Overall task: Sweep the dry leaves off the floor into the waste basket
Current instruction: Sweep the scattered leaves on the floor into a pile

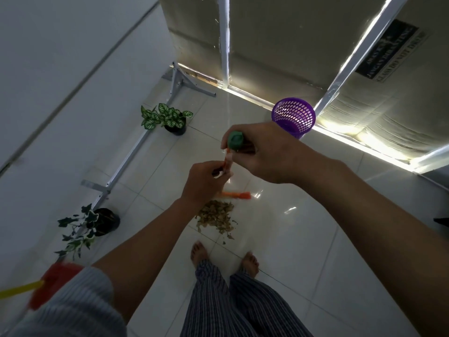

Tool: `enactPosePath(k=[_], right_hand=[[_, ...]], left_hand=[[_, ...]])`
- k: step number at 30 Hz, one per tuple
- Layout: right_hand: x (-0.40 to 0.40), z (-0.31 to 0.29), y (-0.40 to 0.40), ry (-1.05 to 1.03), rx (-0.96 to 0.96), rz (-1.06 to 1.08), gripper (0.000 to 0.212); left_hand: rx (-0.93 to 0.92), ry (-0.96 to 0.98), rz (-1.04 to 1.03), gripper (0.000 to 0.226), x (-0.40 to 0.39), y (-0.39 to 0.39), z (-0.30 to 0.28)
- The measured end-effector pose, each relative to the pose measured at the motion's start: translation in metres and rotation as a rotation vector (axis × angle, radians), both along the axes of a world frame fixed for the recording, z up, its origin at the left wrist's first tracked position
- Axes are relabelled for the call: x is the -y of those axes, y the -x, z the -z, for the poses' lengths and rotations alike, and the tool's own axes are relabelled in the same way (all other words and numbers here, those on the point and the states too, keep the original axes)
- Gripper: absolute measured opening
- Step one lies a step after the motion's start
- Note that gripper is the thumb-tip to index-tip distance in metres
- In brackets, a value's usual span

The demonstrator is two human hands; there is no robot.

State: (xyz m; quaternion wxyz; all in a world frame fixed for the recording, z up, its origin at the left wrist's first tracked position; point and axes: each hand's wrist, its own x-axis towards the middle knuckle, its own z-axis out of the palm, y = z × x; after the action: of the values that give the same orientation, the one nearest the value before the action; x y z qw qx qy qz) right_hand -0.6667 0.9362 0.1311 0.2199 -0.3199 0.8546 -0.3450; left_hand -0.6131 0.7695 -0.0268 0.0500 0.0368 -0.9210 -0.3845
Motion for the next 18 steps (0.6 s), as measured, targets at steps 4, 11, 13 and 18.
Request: enactPosePath(k=[4, 11, 13, 18], right_hand=[[0.020, -0.006, -0.003, 0.028, -0.012, -0.079, 0.025], [0.038, 0.021, -0.021, -0.072, 0.080, -0.208, 0.017], [0.038, 0.028, -0.026, -0.098, 0.108, -0.222, 0.017], [0.036, 0.026, -0.035, -0.164, 0.157, -0.270, 0.017]], left_hand=[[-0.067, 0.013, -0.132, 0.012, 0.016, -0.013, -0.004], [0.026, -0.005, -0.282, 0.017, 0.025, -0.041, 0.010], [0.076, -0.005, -0.320, 0.025, 0.023, -0.052, 0.017], [0.153, -0.053, -0.299, 0.014, 0.015, -0.072, 0.026]])
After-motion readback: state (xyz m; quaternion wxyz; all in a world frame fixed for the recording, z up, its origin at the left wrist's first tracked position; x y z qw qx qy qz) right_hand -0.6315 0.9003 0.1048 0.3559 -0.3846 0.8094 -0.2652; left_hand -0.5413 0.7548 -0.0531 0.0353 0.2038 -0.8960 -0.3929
